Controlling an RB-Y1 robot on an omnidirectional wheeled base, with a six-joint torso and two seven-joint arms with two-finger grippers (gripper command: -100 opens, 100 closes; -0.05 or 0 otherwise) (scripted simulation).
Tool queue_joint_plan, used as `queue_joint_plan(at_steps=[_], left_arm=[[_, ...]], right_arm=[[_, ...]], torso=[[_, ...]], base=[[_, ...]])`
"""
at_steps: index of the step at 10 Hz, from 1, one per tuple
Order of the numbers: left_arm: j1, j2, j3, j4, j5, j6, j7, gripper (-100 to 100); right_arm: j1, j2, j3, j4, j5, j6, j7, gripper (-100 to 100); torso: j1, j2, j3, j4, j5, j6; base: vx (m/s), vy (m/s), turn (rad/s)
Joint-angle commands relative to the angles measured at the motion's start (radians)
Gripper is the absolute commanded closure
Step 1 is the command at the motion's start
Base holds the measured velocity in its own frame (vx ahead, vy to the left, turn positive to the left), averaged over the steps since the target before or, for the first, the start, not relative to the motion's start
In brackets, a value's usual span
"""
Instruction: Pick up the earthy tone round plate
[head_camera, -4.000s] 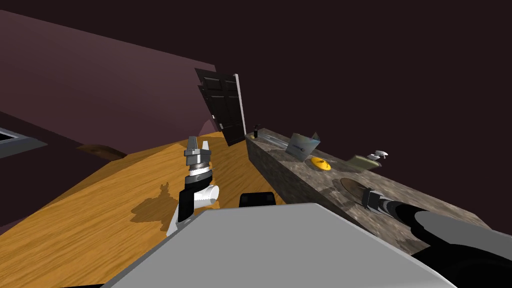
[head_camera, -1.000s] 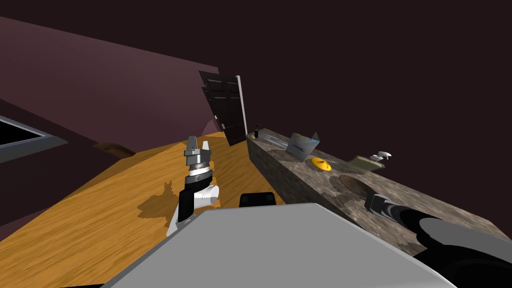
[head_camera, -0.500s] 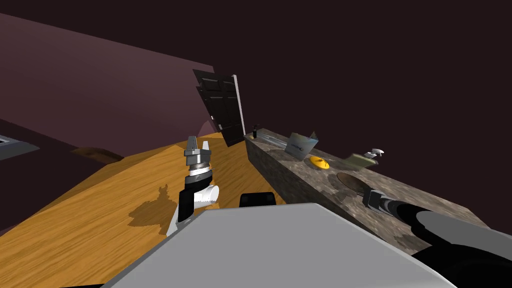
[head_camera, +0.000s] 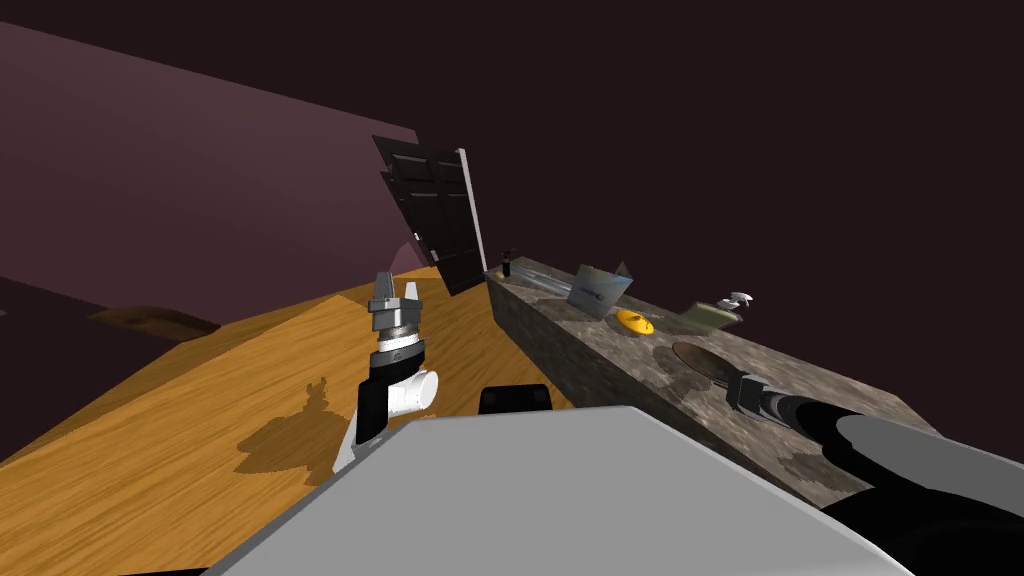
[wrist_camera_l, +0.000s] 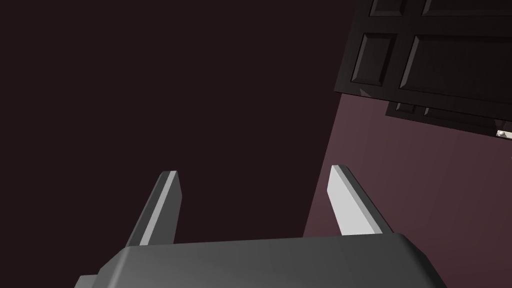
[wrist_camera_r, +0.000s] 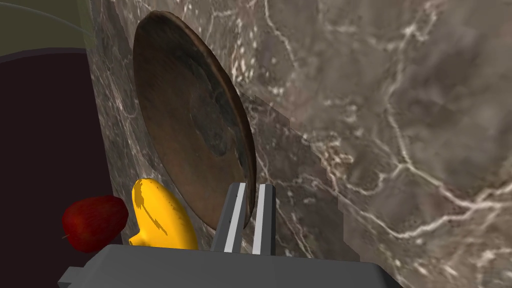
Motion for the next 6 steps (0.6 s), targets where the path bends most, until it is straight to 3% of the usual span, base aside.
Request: queue_joint_plan(at_steps=[1,2,3,4,5,6], left_arm=[[0.0,0.0,0.0,0.0,0.0,0.0,0.0,0],[0.0,0.0,0.0,0.0,0.0,0.0,0.0,0],[0.0,0.0,0.0,0.0,0.0,0.0,0.0,0],[0.0,0.0,0.0,0.0,0.0,0.0,0.0,0],[0.0,0.0,0.0,0.0,0.0,0.0,0.0,0],[0.0,0.0,0.0,0.0,0.0,0.0,0.0,0]], right_arm=[[-0.023,0.039,-0.05,0.028,0.027,-0.05,0.036,100],[-0.023,0.039,-0.051,0.028,0.027,-0.079,0.036,100],[-0.045,0.077,-0.096,0.056,0.053,-0.112,0.072,100],[-0.045,0.077,-0.1,0.056,0.053,-0.14,0.072,100],[-0.045,0.073,-0.09,0.054,0.05,-0.119,0.068,100],[-0.045,0.074,-0.092,0.055,0.051,-0.126,0.07,0]], torso=[[0.0,0.0,0.0,0.0,0.0,0.0],[0.0,0.0,0.0,0.0,0.0,0.001],[0.001,0.0,0.0,0.0,0.0,0.001],[0.001,0.0,0.0,0.0,0.001,0.002],[0.002,0.0,0.0,0.0,0.001,0.001],[0.001,0.001,0.0,0.0,0.001,0.0]], base=[[0.024,0.028,-0.098],[0.025,0.028,-0.1],[0.031,0.039,-0.158],[0.024,0.038,-0.085],[0.006,0.015,-0.012],[0.0,0.0,0.0]])
